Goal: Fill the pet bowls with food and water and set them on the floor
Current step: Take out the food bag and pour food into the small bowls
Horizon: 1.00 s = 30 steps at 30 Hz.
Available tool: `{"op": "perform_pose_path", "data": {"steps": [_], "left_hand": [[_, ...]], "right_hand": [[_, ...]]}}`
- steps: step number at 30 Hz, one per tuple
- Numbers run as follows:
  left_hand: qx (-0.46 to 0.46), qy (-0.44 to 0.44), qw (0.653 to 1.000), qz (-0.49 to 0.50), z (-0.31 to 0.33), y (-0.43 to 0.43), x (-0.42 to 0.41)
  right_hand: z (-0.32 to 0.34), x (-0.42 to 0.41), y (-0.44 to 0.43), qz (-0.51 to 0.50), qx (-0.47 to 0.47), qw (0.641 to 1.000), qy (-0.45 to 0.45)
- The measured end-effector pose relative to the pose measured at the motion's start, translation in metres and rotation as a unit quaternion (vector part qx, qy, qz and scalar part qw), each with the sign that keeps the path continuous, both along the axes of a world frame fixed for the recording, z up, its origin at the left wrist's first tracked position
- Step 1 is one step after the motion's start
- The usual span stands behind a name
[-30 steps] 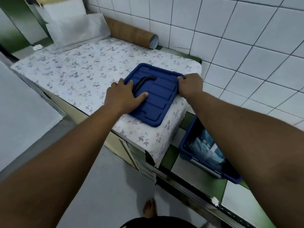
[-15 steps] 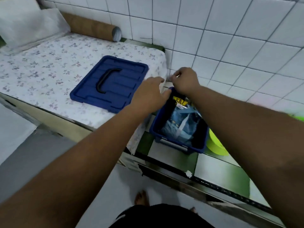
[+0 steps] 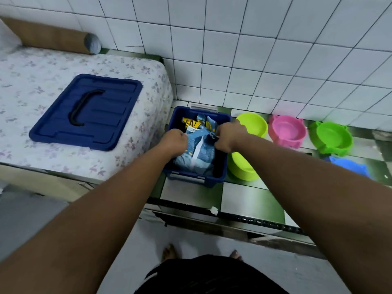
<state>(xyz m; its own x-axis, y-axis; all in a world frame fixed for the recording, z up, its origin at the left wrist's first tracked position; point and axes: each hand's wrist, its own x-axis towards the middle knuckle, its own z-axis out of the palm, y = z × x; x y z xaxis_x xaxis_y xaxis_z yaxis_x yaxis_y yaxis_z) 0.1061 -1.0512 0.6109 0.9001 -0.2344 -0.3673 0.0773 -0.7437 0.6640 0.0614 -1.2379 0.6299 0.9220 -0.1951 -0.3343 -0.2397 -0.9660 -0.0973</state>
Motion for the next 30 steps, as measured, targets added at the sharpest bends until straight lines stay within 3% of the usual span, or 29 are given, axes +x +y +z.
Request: {"op": "perform_pose_path", "data": {"steps": [4, 7, 12, 17, 30], "left_hand": [[-0.139, 0.138, 0.971, 0.135, -0.009, -0.002, 0.003], [-0.191, 0.183, 0.950, 0.167, -0.016, -0.002, 0.003], [-0.135, 0.135, 0.978, 0.081, -0.024, -0.001, 0.003], [-0.107, 0.137, 0.984, 0.026, -0.032, -0.001, 0.008], [-0.165, 0.052, 0.983, 0.062, -0.036, 0.001, 0.001]], "right_hand": [[-0.012, -0.003, 0.008, 0.008, -0.022, 1.000, 0.002], [-0.019, -0.005, 0.012, 0.018, -0.049, 0.998, -0.019], [-0.020, -0.007, 0.016, 0.002, -0.069, 0.997, -0.043], [-0.021, -0.009, 0.017, 0.005, -0.060, 0.996, -0.063], [-0.020, -0.031, 0.009, 0.015, 0.018, 0.993, -0.117]]}}
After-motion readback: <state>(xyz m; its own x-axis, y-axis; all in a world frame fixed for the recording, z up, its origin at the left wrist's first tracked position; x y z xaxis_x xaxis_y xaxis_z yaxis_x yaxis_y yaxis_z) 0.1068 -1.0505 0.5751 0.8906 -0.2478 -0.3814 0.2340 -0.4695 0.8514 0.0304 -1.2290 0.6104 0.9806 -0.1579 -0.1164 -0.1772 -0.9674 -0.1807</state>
